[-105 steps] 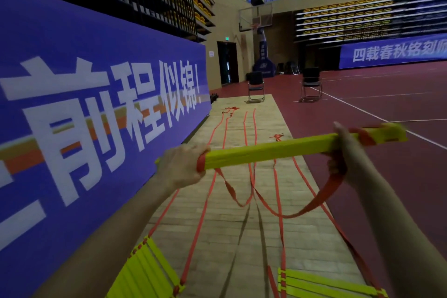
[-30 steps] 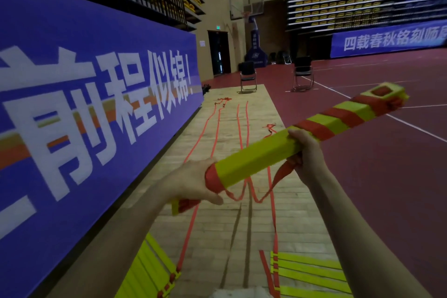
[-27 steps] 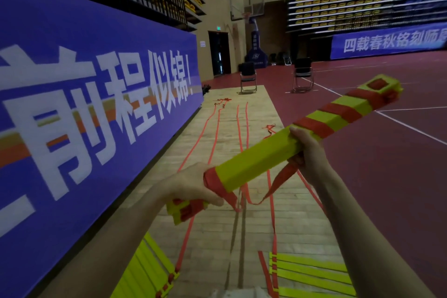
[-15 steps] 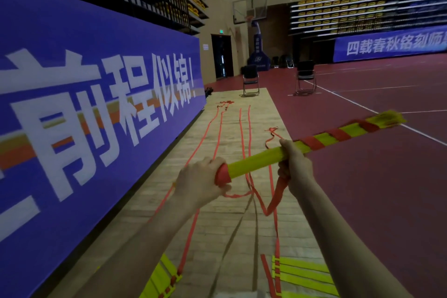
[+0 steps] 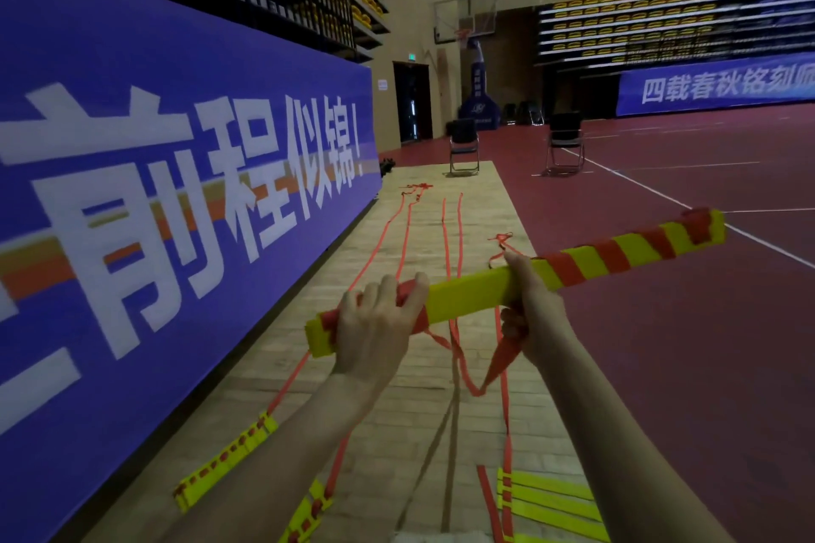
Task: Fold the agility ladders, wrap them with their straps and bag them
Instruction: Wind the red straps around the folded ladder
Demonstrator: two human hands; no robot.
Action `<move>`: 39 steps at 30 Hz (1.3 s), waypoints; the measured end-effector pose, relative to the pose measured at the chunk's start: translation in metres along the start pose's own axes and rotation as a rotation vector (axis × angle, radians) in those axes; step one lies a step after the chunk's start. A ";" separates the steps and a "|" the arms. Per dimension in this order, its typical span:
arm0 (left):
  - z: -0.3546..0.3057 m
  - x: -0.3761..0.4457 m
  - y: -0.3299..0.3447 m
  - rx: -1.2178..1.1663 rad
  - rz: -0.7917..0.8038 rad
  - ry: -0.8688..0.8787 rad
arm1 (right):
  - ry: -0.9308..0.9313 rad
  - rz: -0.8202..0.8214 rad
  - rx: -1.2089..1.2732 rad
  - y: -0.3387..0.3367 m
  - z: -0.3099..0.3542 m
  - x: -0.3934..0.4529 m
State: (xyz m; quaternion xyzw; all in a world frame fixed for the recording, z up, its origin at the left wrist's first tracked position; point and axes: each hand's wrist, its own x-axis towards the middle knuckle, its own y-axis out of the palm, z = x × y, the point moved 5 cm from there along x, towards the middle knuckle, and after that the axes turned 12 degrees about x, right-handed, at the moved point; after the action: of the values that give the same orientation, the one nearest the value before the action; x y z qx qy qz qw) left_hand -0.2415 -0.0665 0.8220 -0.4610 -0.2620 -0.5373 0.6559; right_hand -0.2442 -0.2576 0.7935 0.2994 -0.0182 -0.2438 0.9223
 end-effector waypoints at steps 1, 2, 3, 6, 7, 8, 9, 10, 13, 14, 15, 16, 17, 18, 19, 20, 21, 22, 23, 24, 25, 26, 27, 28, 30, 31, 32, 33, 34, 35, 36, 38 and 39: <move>-0.002 0.000 0.001 -0.028 0.118 0.018 | -0.010 -0.015 0.094 -0.001 -0.001 0.002; -0.002 -0.002 0.005 -0.092 0.284 0.028 | -0.036 0.002 0.166 -0.002 -0.001 0.003; 0.000 -0.002 0.011 -0.218 0.509 0.044 | -0.067 0.042 0.210 -0.002 0.000 0.004; -0.004 -0.007 0.020 -1.050 1.124 -0.032 | -0.114 0.226 0.213 0.004 0.004 0.000; -0.007 -0.008 0.017 -1.278 1.208 -0.087 | -0.124 0.288 0.188 0.007 0.006 -0.001; -0.008 -0.009 0.017 -1.355 1.204 -0.119 | -0.133 0.346 0.156 0.009 0.009 -0.001; -0.007 -0.009 0.019 -1.308 1.119 -0.133 | -0.137 0.395 0.121 0.010 0.014 0.000; -0.002 -0.008 0.021 -1.175 1.001 -0.118 | -0.133 0.425 0.070 0.009 0.019 0.003; 0.018 -0.007 0.024 -0.827 0.718 -0.057 | -0.067 0.440 -0.173 -0.004 0.030 0.006; 0.025 -0.007 0.026 -0.780 0.693 -0.052 | -0.050 0.456 -0.267 -0.009 0.032 0.006; 0.031 -0.006 0.028 -0.749 0.680 -0.058 | -0.051 0.483 -0.357 -0.013 0.033 0.004; 0.034 -0.006 0.029 -0.722 0.673 -0.063 | -0.064 0.507 -0.415 -0.017 0.033 0.002; 0.036 -0.005 0.027 -0.704 0.665 -0.058 | -0.082 0.517 -0.426 -0.019 0.034 -0.001; 0.036 -0.005 0.027 -0.679 0.662 -0.060 | -0.102 0.509 -0.408 -0.020 0.033 -0.002; 0.035 -0.004 0.025 -0.658 0.648 -0.072 | -0.118 0.485 -0.387 -0.018 0.032 -0.003; 0.034 -0.003 0.023 -0.617 0.622 -0.085 | -0.131 0.441 -0.368 -0.015 0.032 -0.004; 0.031 -0.003 0.020 -0.537 0.577 -0.086 | -0.131 0.376 -0.339 -0.010 0.031 -0.005; 0.027 -0.003 0.016 -0.403 0.504 -0.067 | -0.118 0.293 -0.281 -0.006 0.029 -0.004; 0.020 -0.003 0.011 -0.258 0.390 -0.037 | -0.101 0.191 -0.194 -0.004 0.027 -0.002; 0.015 -0.004 0.006 -0.175 0.278 -0.027 | -0.097 0.084 -0.099 -0.004 0.026 0.000; 0.010 -0.004 0.000 -0.137 0.214 -0.021 | -0.115 0.001 -0.021 -0.005 0.026 0.001; 0.005 -0.003 -0.004 -0.126 0.227 -0.011 | -0.142 -0.037 0.034 -0.007 0.028 0.002; 0.004 -0.004 -0.003 -0.170 0.306 -0.013 | -0.170 -0.025 0.071 -0.008 0.030 0.003; 0.005 -0.003 0.000 -0.283 0.463 -0.008 | -0.200 0.026 0.099 -0.009 0.032 0.003; 0.005 -0.005 0.010 -0.738 0.935 -0.017 | -0.250 0.182 0.148 -0.010 0.032 0.002; 0.002 -0.007 0.010 -1.007 1.120 -0.039 | -0.256 0.266 0.159 -0.009 0.032 0.001; -0.002 -0.010 0.008 -1.229 1.217 -0.072 | -0.247 0.331 0.153 -0.008 0.032 0.000; -0.005 -0.013 0.007 -1.334 1.209 -0.115 | -0.225 0.364 0.118 -0.008 0.031 0.000; -0.006 -0.015 0.009 -1.304 1.114 -0.150 | -0.203 0.362 0.042 -0.007 0.030 -0.001; -0.005 -0.014 0.012 -1.158 0.977 -0.149 | -0.184 0.332 -0.085 -0.007 0.030 -0.001; -0.004 -0.015 0.014 -0.948 0.850 -0.114 | -0.161 0.289 -0.231 -0.006 0.029 -0.002; -0.003 -0.018 0.016 -0.503 0.670 -0.058 | -0.119 0.197 -0.406 -0.007 0.023 -0.001; -0.003 -0.018 0.015 -0.361 0.591 -0.053 | -0.102 0.168 -0.406 -0.006 0.020 0.000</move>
State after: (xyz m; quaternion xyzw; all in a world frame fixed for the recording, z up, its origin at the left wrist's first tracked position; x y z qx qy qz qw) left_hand -0.2330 -0.0607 0.8014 -0.6394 -0.0350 -0.3497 0.6838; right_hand -0.2502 -0.2732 0.8068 0.0923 -0.0400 -0.1796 0.9786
